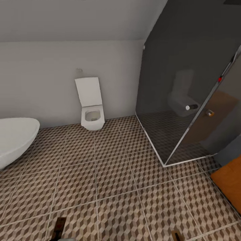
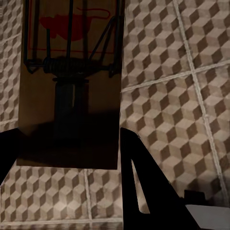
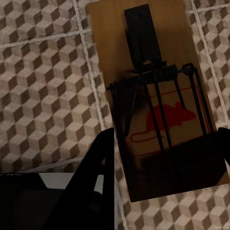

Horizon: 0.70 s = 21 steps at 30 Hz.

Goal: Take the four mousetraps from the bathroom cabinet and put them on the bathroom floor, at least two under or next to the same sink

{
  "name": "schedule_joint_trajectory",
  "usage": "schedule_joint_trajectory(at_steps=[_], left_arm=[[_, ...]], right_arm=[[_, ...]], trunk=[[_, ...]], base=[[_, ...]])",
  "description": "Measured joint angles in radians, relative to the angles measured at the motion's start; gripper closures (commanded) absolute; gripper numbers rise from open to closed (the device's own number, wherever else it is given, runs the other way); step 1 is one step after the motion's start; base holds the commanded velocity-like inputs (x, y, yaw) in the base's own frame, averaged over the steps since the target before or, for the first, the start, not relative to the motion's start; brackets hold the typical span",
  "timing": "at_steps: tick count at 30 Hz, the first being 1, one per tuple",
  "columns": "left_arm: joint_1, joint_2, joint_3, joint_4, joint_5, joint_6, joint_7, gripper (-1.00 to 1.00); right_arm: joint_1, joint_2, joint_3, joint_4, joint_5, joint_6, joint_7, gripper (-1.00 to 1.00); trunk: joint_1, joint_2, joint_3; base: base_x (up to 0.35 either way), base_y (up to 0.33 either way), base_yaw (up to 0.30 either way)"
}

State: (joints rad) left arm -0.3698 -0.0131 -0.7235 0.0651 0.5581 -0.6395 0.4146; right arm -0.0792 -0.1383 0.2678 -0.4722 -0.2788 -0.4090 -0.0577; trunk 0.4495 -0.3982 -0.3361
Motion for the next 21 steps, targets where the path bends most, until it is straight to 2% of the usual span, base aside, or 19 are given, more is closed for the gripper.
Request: schedule_joint_trajectory(at_steps=[21], left_arm=[[0.0, 0.0, 0.0, 0.0, 0.0, 0.0, 0.0, 1.0]], right_arm=[[0.0, 0.0, 0.0, 0.0, 0.0, 0.0, 0.0, 1.0]], trunk=[[0.0, 0.0, -0.011]], base=[[0.0, 0.0, 0.226]])
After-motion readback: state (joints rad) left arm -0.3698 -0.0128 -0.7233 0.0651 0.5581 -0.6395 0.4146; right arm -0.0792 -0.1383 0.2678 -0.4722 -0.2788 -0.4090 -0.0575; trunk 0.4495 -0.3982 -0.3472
